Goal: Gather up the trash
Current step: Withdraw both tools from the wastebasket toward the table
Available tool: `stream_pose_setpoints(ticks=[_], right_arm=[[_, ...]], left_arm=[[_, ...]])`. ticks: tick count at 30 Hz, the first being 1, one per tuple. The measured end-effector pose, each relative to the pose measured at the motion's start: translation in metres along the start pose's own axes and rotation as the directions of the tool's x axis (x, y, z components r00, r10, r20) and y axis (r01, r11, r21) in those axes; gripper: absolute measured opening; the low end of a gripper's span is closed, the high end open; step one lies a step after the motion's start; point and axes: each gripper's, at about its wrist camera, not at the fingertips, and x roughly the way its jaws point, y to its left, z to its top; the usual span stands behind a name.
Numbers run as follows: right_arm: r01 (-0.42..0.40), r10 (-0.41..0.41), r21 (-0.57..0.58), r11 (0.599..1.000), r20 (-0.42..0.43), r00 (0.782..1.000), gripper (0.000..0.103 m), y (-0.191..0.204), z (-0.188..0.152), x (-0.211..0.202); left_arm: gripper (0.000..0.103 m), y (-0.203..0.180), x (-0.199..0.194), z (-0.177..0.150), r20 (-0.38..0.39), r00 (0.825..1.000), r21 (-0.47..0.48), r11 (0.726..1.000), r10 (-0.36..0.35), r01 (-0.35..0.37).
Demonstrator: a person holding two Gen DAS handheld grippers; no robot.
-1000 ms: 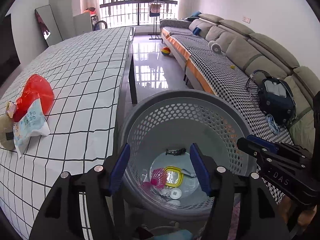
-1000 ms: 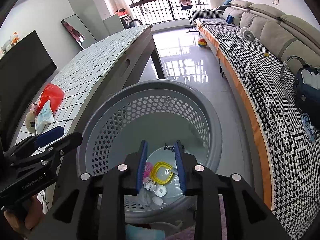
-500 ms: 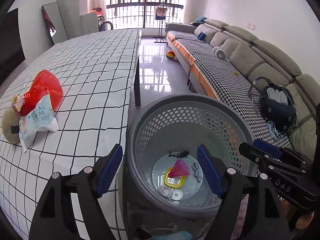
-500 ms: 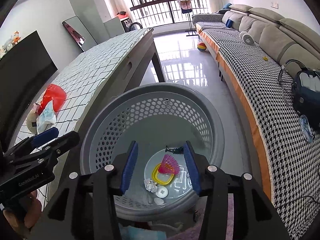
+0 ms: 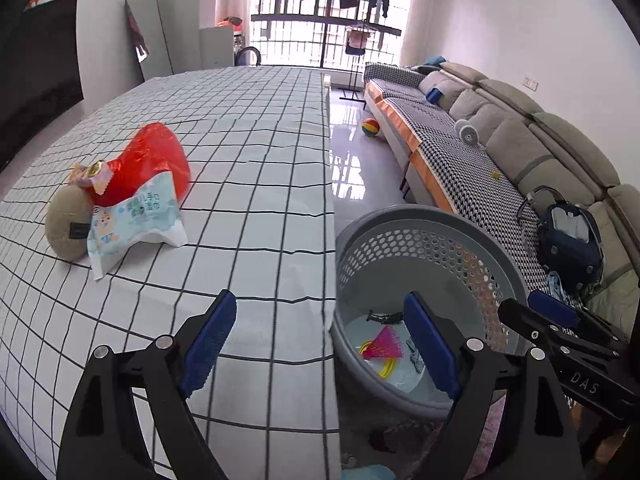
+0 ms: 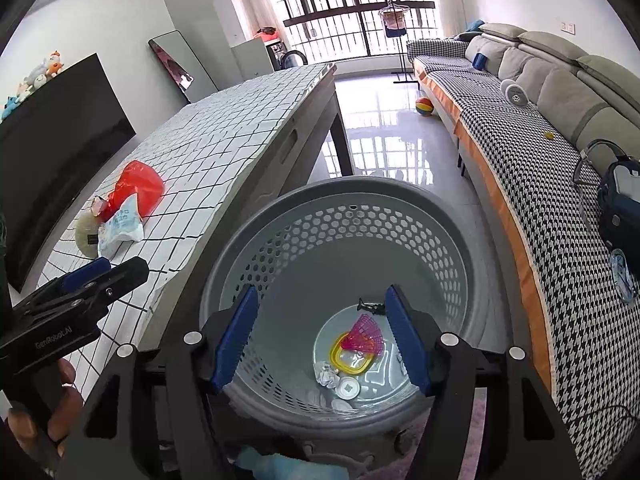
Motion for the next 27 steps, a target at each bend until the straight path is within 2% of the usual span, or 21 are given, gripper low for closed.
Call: stream_pose_setpoints(ticks=[8, 14, 20, 27], right_arm=[[-0.059, 0.06, -0.084, 0.995, 0.003, 0.998, 0.066, 0.042, 0.008, 0.005], [-0.123, 0.124, -0.157, 0.98, -0.009, 0.992, 0.066, 0.087, 0.019, 0.017], [-0.191, 0.187, -0.235, 0.953, -0.04, 0.982, 0.069, 0.144, 0.03, 0.036], [-0.234, 0.208, -0.316, 0.919, -0.115, 0.971, 0.069, 0.206, 0.041, 0.072]], left_arm=[[0.084, 0.047, -0.022, -0.002, 0.041, 0.996, -0.069, 0.994, 0.082, -0.079], [0.085, 0.087, -0.04, -0.002, 0.072, 0.985, -0.115, 0.982, 0.158, -0.149], [0.085, 0.13, -0.049, -0.008, 0.07, 0.967, -0.167, 0.958, 0.246, -0.231], [0.085, 0.184, -0.049, -0.018, 0.048, 0.943, -0.236, 0.921, 0.329, -0.31]])
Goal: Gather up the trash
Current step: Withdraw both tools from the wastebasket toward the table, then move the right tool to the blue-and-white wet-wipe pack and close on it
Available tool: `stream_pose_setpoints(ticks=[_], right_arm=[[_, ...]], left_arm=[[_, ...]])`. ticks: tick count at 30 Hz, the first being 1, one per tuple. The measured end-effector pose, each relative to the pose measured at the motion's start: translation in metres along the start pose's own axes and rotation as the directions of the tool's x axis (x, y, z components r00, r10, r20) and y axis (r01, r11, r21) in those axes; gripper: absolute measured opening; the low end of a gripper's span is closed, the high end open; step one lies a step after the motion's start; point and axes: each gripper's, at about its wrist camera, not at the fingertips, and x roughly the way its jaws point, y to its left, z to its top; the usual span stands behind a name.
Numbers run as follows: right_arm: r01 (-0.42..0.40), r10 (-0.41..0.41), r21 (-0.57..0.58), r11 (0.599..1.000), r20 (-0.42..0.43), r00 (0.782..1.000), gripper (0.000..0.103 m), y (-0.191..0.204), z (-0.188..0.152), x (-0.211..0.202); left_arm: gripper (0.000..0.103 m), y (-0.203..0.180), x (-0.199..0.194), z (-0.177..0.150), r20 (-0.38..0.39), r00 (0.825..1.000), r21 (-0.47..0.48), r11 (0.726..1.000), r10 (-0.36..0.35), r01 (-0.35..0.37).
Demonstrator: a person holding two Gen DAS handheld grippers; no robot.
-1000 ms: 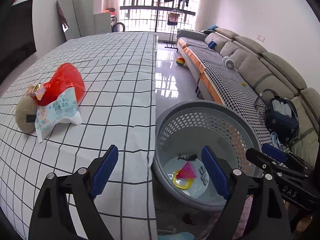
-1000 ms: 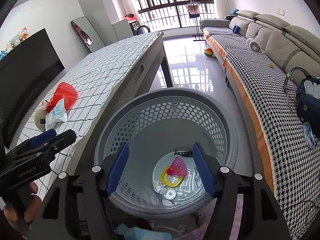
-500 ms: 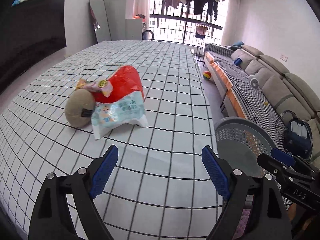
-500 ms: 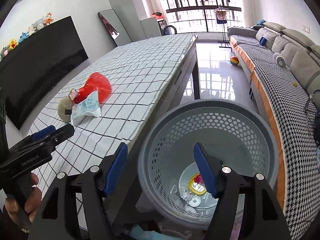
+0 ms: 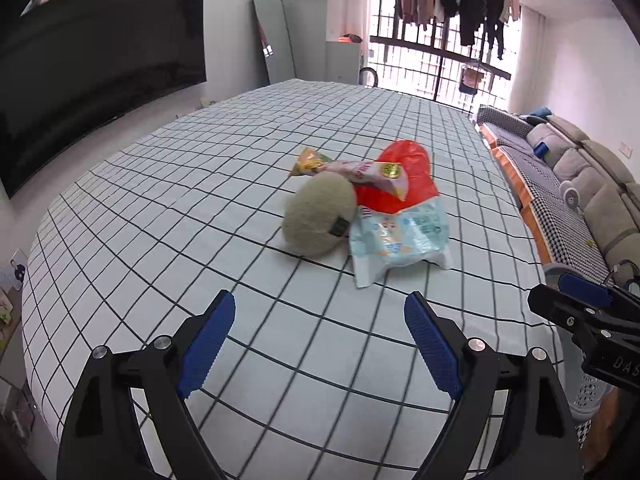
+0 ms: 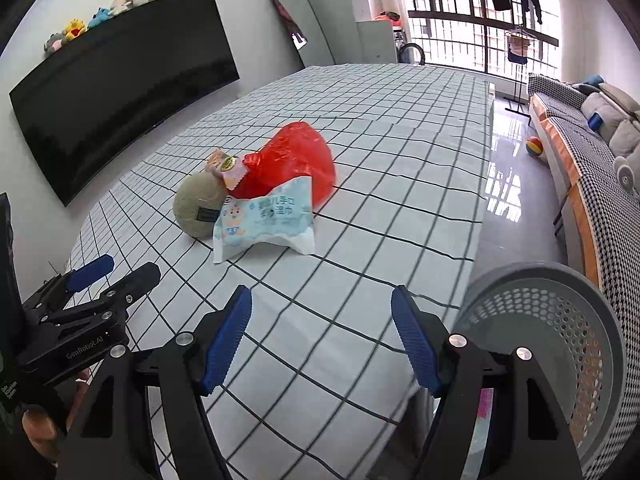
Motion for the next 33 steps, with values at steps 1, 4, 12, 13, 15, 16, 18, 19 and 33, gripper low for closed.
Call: stream_pose_setpoints(ticks=[1, 4, 12, 13, 15, 16, 18, 19, 33], right_arm=[[-0.004, 0.004, -0.015, 1.0, -0.01, 1.0, 0.069, 0.007, 0.004, 0.006], [-0.016, 0.014, -0.054, 0.998, -0.037, 0.999, 0.069, 0.025, 0.016, 0.023], [-0.004, -0.006, -0.091, 0.996, -0.115, 0.993, 0.069, 0.061, 0.031, 0.068], [-0.001, -0.01, -0.089, 0.996, -0.126, 0.992, 0.069, 0.064, 0.032, 0.073], [0.003, -0.016, -0.088, 0.996, -0.145, 0.989, 0.069, 0.068, 0.034, 0.081], [0.006, -0.02, -0.09, 0.996, -0.153, 0.988, 0.069, 0.07, 0.035, 0.084], [0.014, -0.031, -0.1, 0.995, -0.166, 0.986, 0.069, 0.076, 0.037, 0.091], [0.017, -0.035, -0.106, 0.994, -0.171, 0.985, 0.069, 0.079, 0.037, 0.094], [0.154, -0.16, -0.045, 0.987, -0.157, 0.975, 0.069, 0.058, 0.046, 0.109]], left_arm=[[0.085, 0.006, 0.003, 0.0, -0.003, 1.0, -0.009, 1.0, 0.009, -0.009], [0.085, 0.024, 0.012, 0.001, -0.015, 0.999, -0.037, 0.998, 0.042, -0.042], [0.085, 0.065, 0.041, -0.001, -0.069, 0.991, -0.111, 0.986, 0.116, -0.123], [0.085, 0.068, 0.042, -0.001, -0.072, 0.991, -0.124, 0.985, 0.111, -0.119], [0.085, 0.07, 0.042, 0.001, -0.058, 0.99, -0.13, 0.982, 0.128, -0.134], [0.085, 0.069, 0.042, 0.001, -0.053, 0.988, -0.124, 0.981, 0.142, -0.147], [0.085, 0.069, 0.041, 0.001, -0.053, 0.988, -0.118, 0.981, 0.148, -0.153], [0.085, 0.069, 0.041, 0.001, -0.053, 0.987, -0.117, 0.981, 0.149, -0.154], [0.085, 0.071, 0.043, -0.003, -0.063, 0.991, -0.132, 0.983, 0.118, -0.125]])
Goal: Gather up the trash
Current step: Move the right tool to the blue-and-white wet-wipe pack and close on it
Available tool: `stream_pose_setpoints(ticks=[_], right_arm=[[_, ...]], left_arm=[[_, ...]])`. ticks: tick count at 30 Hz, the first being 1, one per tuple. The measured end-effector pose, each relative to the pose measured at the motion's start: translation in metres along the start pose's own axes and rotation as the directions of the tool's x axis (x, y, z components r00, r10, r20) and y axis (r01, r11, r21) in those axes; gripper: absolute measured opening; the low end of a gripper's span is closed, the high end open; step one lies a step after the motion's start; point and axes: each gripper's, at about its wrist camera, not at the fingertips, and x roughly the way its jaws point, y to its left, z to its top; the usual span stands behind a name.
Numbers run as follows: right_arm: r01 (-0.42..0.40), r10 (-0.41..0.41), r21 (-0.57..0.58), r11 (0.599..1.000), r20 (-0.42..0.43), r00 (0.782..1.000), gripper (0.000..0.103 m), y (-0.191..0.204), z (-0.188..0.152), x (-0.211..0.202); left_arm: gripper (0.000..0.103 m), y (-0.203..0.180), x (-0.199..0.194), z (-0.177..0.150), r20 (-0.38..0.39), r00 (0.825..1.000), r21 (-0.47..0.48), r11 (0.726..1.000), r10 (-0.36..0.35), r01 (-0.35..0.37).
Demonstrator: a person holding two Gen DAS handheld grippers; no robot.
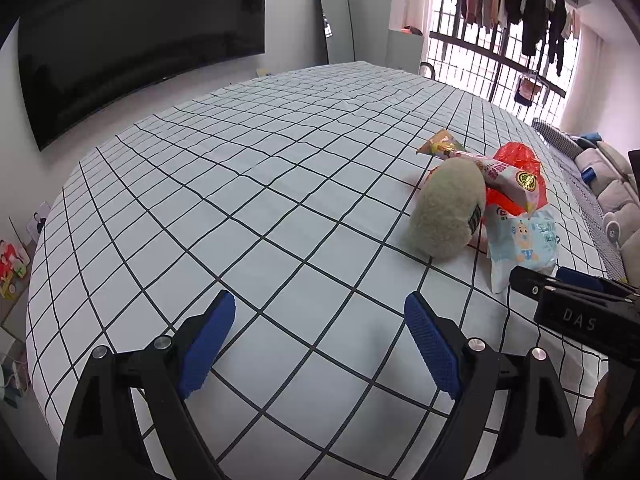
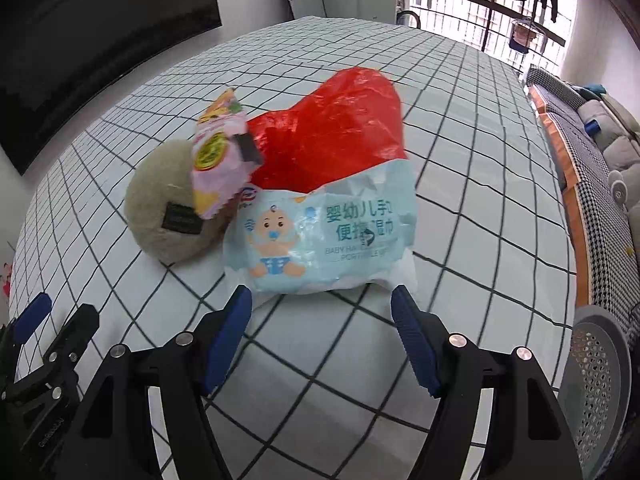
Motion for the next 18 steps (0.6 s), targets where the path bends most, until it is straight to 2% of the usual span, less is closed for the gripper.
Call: stream_pose_setpoints(ticks=[11, 14, 18], right_arm=[[0.149, -0.152, 0.117, 0.982, 0.023, 0.988, 0.069, -0.073, 0.01, -0.002], [0.163, -0.168, 0.14, 0.977, 0.027, 0.985, 0.069, -0.085, 0.008, -0.007], [0.127, -0.137, 0.163, 0.978, 0.051, 0.989, 0.069, -0.086, 0.006, -0.017]], left_arm=[[0.085, 0.001, 0.0, -0.002, 0.001, 1.0, 0.001, 1.0, -0.006, 0.006], [0.085, -0.002, -0.001, -0.003, 0.001, 1.0, 0.005, 1.0, -0.005, 0.005], [0.085, -0.003, -0.002, -0.004, 0.003, 1.0, 0.009, 1.0, -0.005, 0.005]])
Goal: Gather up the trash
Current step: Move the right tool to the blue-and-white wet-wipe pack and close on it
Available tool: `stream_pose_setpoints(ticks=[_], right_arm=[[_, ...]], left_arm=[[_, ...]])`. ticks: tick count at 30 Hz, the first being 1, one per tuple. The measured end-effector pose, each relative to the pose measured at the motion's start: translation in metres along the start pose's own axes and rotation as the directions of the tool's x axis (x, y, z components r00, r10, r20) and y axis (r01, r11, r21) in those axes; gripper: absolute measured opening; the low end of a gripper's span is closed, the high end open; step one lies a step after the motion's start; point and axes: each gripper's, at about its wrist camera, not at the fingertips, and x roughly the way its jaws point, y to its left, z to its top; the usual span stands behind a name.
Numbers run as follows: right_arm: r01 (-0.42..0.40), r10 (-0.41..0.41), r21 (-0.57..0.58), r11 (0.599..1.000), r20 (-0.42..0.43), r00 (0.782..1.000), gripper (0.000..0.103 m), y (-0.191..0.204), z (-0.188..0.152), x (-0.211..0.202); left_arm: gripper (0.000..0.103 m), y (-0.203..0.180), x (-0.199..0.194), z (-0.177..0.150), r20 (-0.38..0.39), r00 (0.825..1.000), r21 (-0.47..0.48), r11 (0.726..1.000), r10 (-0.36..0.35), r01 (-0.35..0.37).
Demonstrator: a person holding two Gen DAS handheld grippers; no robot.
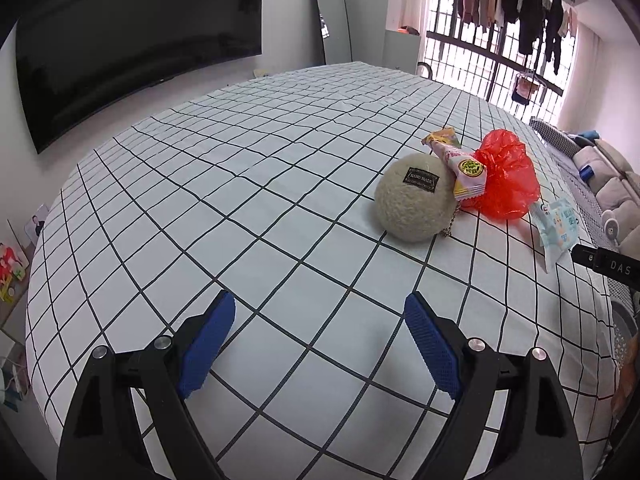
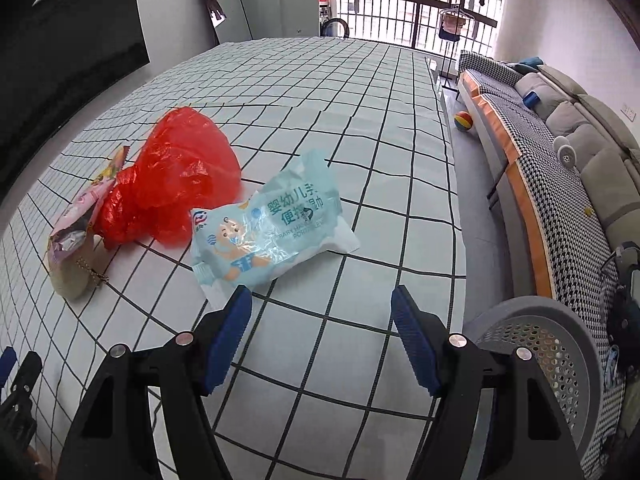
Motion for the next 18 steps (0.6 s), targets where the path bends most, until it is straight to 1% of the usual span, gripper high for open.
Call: stream_pose_setpoints(ticks=[2, 5, 8, 10, 13, 18], right_arm=[[-0.033, 0.033, -0.012, 0.999, -0.006, 0.999, 0.069, 0.008, 0.001, 0.0], [-0.066, 0.065, -0.044, 0.997, -0.038, 0.997, 0.069, 0.027, 0.002, 0.008], [-0.061, 0.057, -0.079, 0.995, -0.059, 0.997, 0.069, 0.041, 0.003, 0.018], [-0.053, 0.047, -0.087, 0.995, -0.076, 0.996, 0.069, 0.043, 0.004, 0.025], [-0.028, 0.022, -0.066, 0.997, -0.087, 0.996, 0.069, 0.034, 0.005, 0.031], [0.037, -0.037, 0.001, 0.999, -0.081, 0.996, 0.069, -0.004, 0.006, 0.031]], left_arm=[[0.085, 0.0, 0.0, 0.001, 0.0, 1.0, 0.0, 1.0, 0.0, 0.0], [0.085, 0.0, 0.0, 0.001, 0.0, 1.0, -0.001, 1.0, 0.0, 0.0], [0.085, 0.0, 0.001, 0.001, -0.002, 1.0, -0.001, 1.0, -0.003, 0.003], [0.085, 0.0, 0.0, 0.001, -0.002, 1.0, -0.001, 1.0, -0.002, 0.002], [0.085, -0.001, 0.0, 0.001, -0.001, 1.0, 0.001, 1.0, -0.004, 0.004], [0.085, -0.001, 0.0, 0.002, 0.0, 1.0, 0.001, 1.0, -0.007, 0.007]])
